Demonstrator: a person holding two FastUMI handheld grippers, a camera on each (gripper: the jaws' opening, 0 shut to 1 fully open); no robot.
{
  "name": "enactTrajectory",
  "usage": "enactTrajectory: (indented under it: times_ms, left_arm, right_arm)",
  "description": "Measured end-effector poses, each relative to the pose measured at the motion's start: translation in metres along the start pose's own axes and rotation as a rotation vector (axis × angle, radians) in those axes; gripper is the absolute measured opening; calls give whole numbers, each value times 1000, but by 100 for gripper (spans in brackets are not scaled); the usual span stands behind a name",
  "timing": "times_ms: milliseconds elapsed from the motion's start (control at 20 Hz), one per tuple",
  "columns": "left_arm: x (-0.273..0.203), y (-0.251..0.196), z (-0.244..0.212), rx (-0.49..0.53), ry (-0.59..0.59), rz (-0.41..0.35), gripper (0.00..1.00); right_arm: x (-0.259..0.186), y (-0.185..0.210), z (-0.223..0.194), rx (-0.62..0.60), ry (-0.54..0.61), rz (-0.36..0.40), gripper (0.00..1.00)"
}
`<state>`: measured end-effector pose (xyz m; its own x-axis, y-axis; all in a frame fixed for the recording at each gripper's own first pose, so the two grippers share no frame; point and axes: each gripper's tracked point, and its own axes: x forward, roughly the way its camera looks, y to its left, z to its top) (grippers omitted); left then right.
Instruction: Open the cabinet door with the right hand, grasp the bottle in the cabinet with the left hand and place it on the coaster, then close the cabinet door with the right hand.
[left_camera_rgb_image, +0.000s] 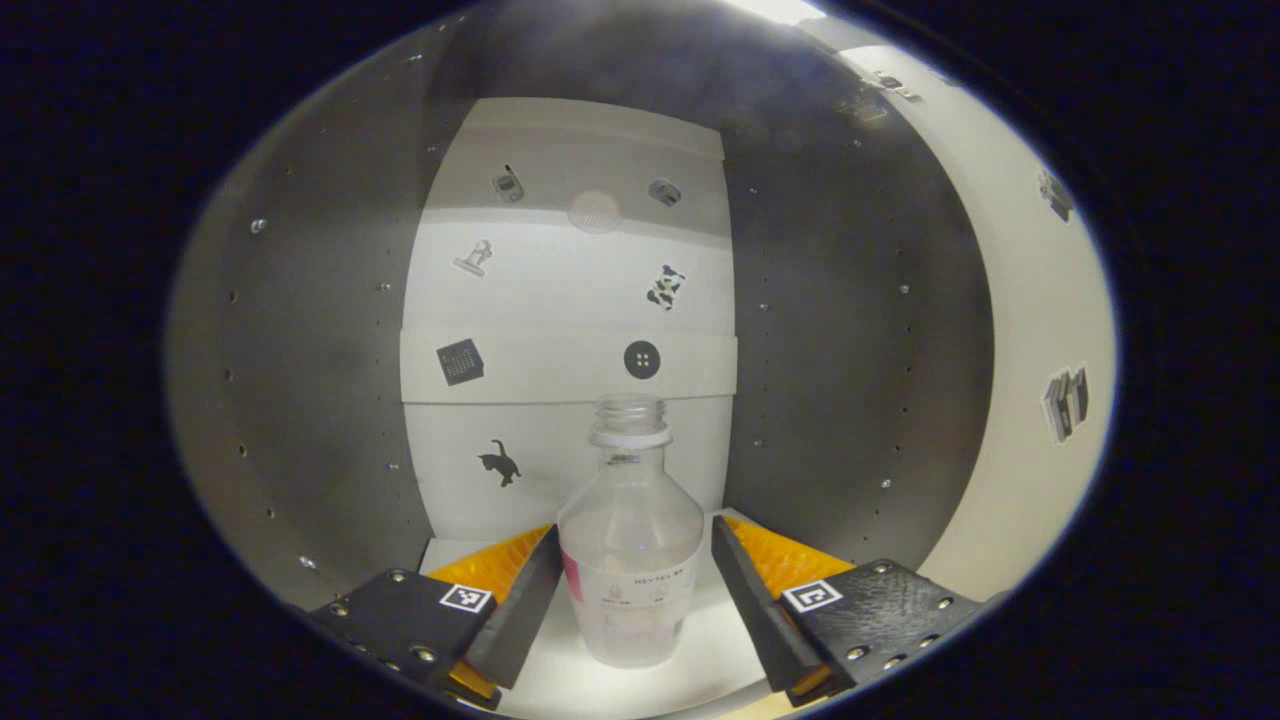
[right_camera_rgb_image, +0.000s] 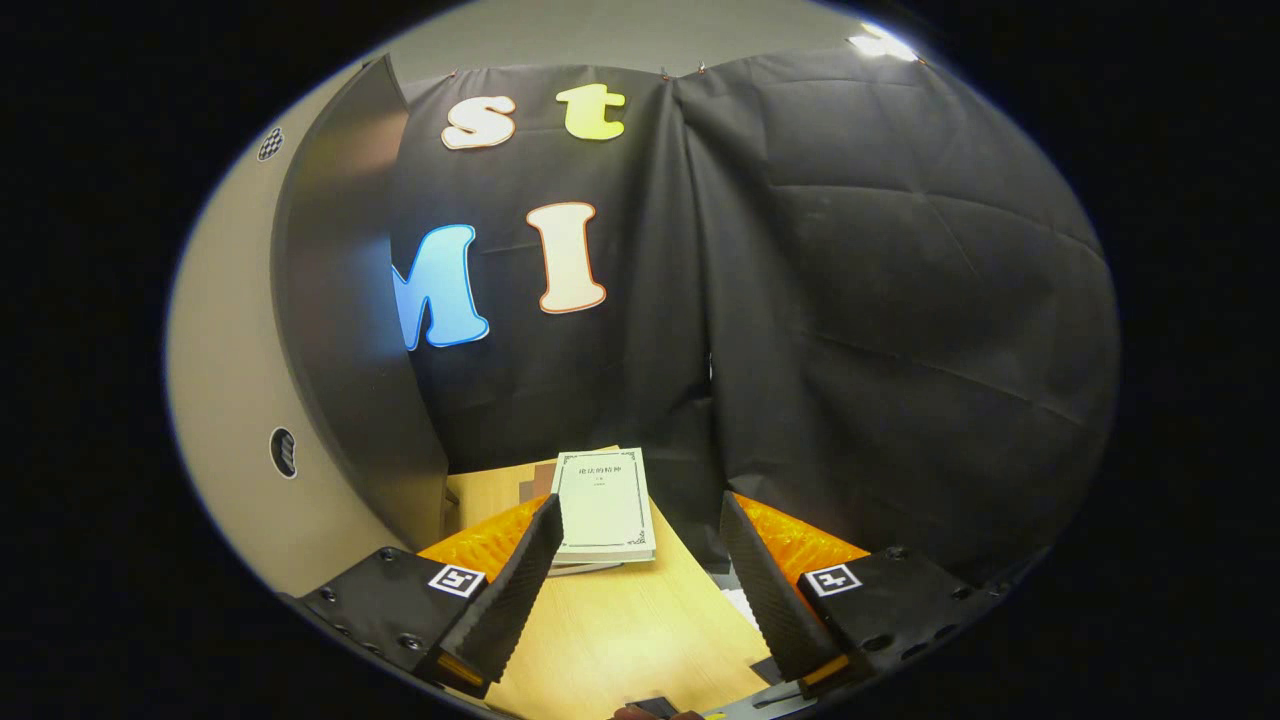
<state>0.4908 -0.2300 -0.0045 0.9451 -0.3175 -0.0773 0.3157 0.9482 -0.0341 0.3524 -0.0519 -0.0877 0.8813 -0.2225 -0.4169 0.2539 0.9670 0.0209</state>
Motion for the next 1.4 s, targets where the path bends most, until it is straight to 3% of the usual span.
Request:
enactTrajectory:
  times_ms: [100, 350, 500, 950, 1250, 1400]
  left_arm:
    - [0, 0, -2, -10, 2, -11, 76]
    - [-4, 0, -2, 7, -2, -17, 73]
    - [-10, 1, -3, 21, -1, 12, 70]
    - [-60, -6, 13, 12, -33, -25, 72]
    - [-123, 4, 25, 33, -50, 2, 70]
    - [-163, 12, 22, 58, -43, 19, 74]
  right_arm:
    - [-1, 0, -1, 10, 1, 3, 100]
    - [-3, -3, 0, 19, -7, -1, 96]
    - [-3, -1, -3, 35, -6, 5, 100]
    - [-12, 6, 3, 46, -38, 20, 100]
    - [-24, 4, -2, 67, -51, 15, 99]
    - [-30, 8, -11, 93, -38, 27, 99]
